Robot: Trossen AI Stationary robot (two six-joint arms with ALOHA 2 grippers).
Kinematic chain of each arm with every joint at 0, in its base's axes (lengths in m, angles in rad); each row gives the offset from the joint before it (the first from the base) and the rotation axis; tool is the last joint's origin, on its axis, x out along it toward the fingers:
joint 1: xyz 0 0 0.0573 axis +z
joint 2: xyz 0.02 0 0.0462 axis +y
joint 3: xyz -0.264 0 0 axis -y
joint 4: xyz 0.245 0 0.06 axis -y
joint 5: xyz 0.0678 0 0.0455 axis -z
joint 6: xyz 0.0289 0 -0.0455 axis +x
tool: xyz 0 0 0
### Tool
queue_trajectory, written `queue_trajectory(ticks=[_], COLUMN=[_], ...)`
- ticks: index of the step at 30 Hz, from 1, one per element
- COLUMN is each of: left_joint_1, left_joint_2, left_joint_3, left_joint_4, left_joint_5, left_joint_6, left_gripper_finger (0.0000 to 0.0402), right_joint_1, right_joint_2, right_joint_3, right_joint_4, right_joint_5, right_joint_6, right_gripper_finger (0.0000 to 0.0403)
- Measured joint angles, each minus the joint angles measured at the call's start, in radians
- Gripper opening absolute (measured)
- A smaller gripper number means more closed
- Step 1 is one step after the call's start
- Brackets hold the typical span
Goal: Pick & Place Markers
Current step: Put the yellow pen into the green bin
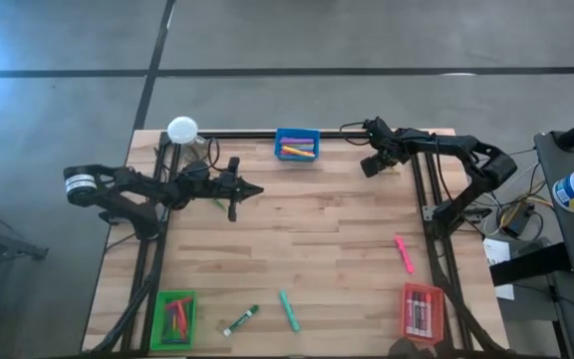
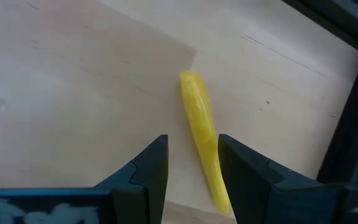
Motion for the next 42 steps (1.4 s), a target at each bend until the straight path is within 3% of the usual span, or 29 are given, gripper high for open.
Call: queue_trajectory(ticks=[10, 16, 30, 42], left_joint_1=[0.000, 0.000, 0.000, 0.000], left_joint_2=[0.000, 0.000, 0.000, 0.000], left_joint_3=[0.000, 0.000, 0.000, 0.002], left_joint_4=[0.000, 0.000, -0.003, -0.014], left_joint_5=[0.000, 0.000, 0.000, 0.000], left_joint_6=[0.000, 0.000, 0.000, 0.001], left_gripper_finger=[0.0000, 0.0000, 0.0000, 0.0000], right_joint_1=[0.001, 0.007, 0.034, 0.149], right_joint_2=[0.000, 0.000, 0.018, -0.016], right_joint_3=[0.005, 0.042, 0.008, -0.015], right_joint_4=[-0.021, -0.057, -0.023, -0.028], right_joint_5=[-0.038, -0.253, -0.222, -0.201], right_joint_6=[0.013, 0.022, 0.039, -0.042], right_gripper_finger=[0.0132, 0.0132, 0.0117, 0.0042])
